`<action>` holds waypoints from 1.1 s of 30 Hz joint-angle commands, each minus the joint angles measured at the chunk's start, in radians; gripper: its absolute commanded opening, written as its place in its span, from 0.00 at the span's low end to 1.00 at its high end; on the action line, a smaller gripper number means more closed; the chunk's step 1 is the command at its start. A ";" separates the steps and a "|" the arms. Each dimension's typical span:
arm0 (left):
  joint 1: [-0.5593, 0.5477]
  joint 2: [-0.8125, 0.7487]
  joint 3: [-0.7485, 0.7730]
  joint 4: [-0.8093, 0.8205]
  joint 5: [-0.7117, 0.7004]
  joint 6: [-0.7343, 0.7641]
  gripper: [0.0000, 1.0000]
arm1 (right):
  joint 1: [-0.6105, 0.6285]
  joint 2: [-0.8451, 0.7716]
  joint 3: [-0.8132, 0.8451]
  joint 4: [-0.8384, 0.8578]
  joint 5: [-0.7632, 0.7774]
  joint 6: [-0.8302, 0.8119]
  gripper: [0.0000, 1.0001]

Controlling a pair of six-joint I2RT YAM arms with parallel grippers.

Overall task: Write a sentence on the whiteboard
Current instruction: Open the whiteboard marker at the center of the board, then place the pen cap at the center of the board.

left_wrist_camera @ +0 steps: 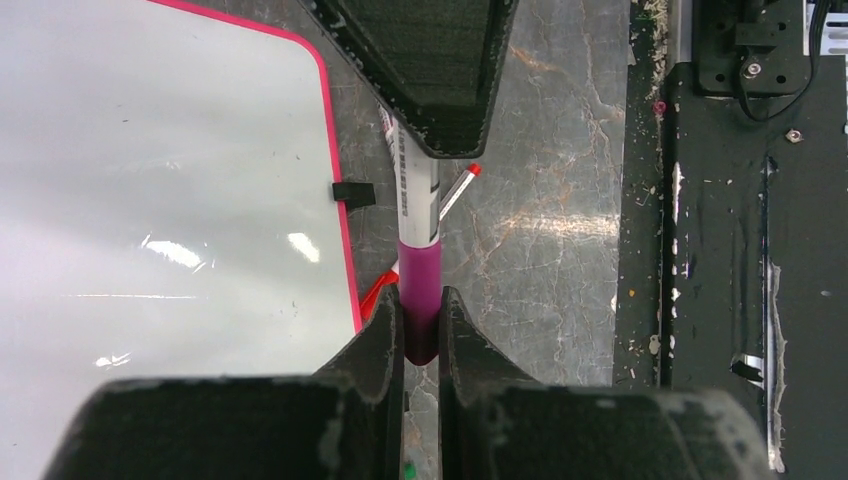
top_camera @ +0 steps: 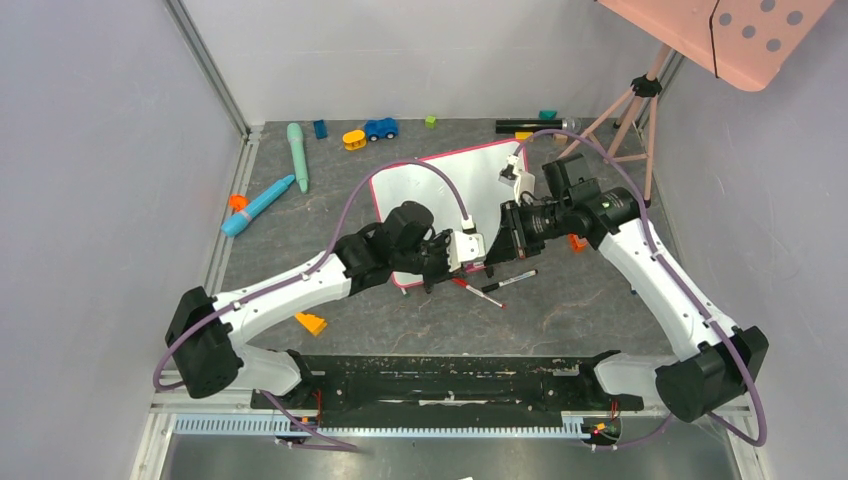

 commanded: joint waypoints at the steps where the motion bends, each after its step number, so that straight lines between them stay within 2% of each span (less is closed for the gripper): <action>1: -0.009 -0.041 -0.073 0.058 -0.014 -0.055 0.02 | -0.010 -0.002 0.028 -0.050 0.026 -0.019 0.00; 7: -0.009 -0.172 -0.356 0.196 -0.059 -0.180 0.02 | -0.099 -0.036 0.049 -0.099 0.023 -0.049 0.00; 11: -0.009 -0.202 -0.393 0.200 -0.070 -0.206 0.02 | -0.123 -0.054 0.029 -0.104 0.032 -0.068 0.00; 14: -0.014 -0.154 -0.339 0.204 -0.033 -0.237 0.02 | -0.148 -0.061 0.040 -0.102 0.109 -0.067 0.00; 17: -0.041 -0.044 -0.253 0.209 -0.037 -0.278 0.05 | -0.197 -0.072 0.079 -0.087 0.271 -0.036 0.00; 21: -0.079 0.151 -0.100 0.117 -0.087 -0.305 0.06 | -0.231 -0.127 0.136 -0.030 0.540 0.045 0.00; 26: -0.106 0.329 0.077 -0.050 -0.150 -0.285 0.06 | -0.235 -0.252 0.084 0.044 0.804 0.128 0.00; 31: -0.118 0.433 0.165 -0.137 -0.215 -0.277 0.12 | -0.235 -0.308 0.069 0.045 0.927 0.132 0.00; 33: -0.119 0.442 0.155 -0.152 -0.251 -0.282 0.12 | -0.236 -0.316 0.068 0.047 0.945 0.135 0.00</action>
